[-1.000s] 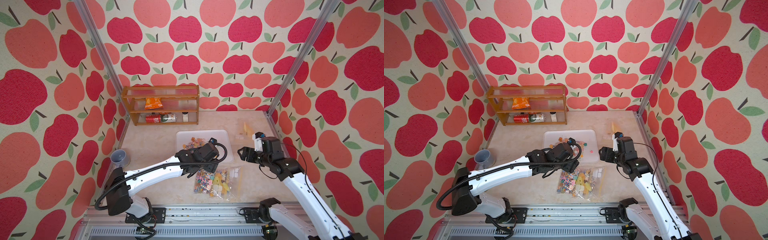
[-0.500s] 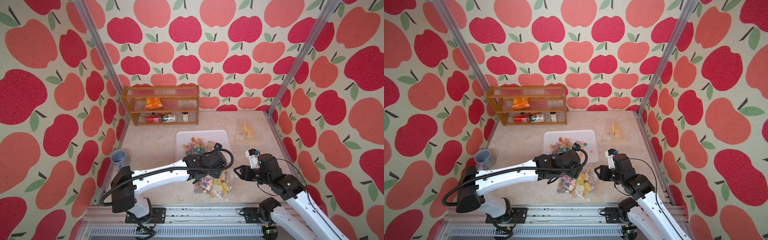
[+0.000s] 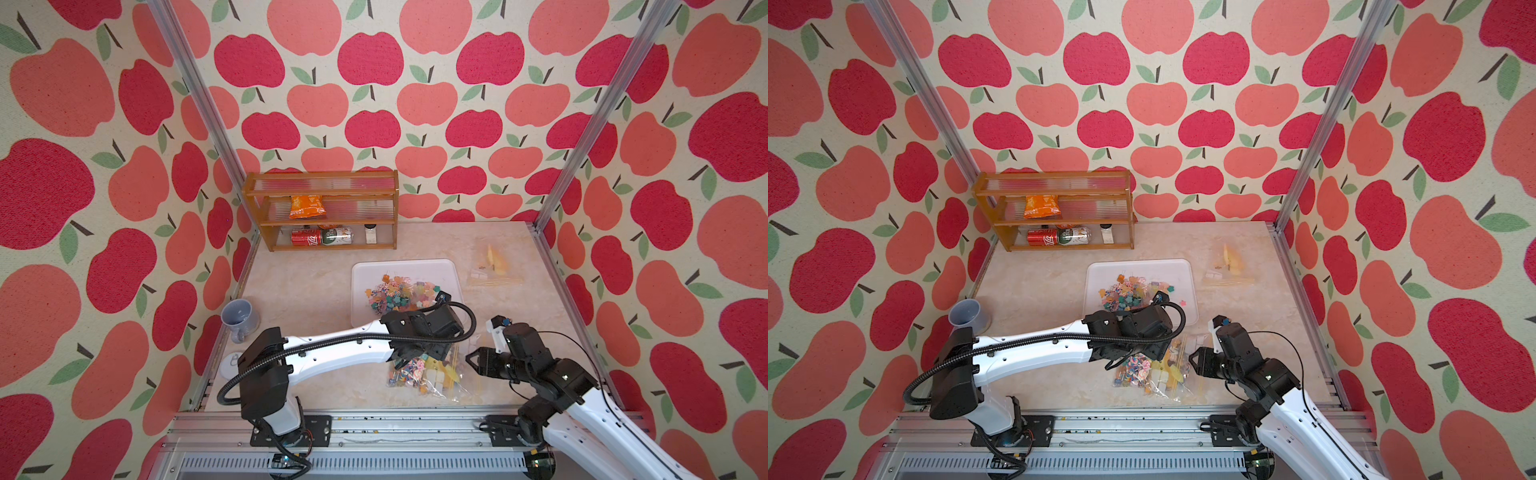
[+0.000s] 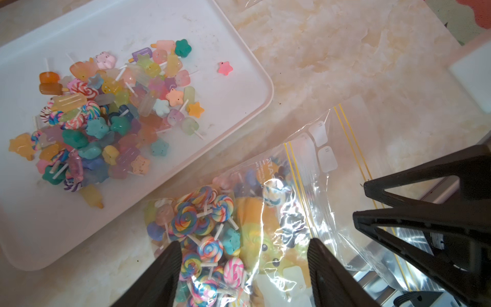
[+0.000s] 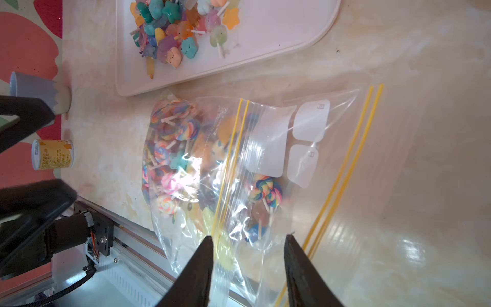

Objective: Pour candies out of the ziploc bag
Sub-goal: Open the ziploc bag at the center of the board.

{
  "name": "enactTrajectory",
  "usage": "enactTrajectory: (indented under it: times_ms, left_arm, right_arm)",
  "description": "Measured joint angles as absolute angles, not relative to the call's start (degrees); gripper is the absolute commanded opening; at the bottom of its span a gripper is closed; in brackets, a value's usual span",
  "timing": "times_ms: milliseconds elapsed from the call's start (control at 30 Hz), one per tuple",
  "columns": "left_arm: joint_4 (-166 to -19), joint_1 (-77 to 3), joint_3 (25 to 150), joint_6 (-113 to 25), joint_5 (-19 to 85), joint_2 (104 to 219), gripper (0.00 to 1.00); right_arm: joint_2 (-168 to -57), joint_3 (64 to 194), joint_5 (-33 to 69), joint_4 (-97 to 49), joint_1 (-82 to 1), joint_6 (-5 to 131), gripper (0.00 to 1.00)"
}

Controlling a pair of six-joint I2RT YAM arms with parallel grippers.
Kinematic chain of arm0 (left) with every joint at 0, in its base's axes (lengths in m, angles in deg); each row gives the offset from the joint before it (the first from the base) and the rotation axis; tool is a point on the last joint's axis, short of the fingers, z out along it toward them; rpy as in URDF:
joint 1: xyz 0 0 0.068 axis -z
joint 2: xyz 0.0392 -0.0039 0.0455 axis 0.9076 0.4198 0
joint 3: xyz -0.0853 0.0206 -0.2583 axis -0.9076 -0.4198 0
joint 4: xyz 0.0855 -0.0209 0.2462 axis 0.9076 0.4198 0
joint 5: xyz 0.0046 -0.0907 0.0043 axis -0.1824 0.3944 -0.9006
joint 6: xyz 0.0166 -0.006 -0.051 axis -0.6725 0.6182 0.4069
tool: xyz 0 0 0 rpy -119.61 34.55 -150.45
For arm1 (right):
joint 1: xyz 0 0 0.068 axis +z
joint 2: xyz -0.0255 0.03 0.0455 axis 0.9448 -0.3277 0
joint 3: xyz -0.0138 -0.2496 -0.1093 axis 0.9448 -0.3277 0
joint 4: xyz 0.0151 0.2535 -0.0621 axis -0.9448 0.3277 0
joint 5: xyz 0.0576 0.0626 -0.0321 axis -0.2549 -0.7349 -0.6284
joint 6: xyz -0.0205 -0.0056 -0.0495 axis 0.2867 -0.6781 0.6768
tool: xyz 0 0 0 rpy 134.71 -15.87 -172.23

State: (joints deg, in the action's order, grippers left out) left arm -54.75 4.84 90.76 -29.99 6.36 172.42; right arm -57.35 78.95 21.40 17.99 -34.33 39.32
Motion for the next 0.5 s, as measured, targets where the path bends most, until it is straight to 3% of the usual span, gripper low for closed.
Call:
enactTrajectory:
  times_ms: [167, 500]
  left_arm:
    - [-53.64, 5.13, 93.37, -29.57, 7.06, 175.44, 0.72]
    - [-51.67, 6.37, 96.84, -28.87, 8.74, 178.59, 0.7]
  right_arm:
    - [-57.13, 75.06, 23.13, 17.07, -34.33, 37.92, 0.28]
    - [-58.09, 71.47, 22.93, 10.12, -34.33, 36.65, 0.31]
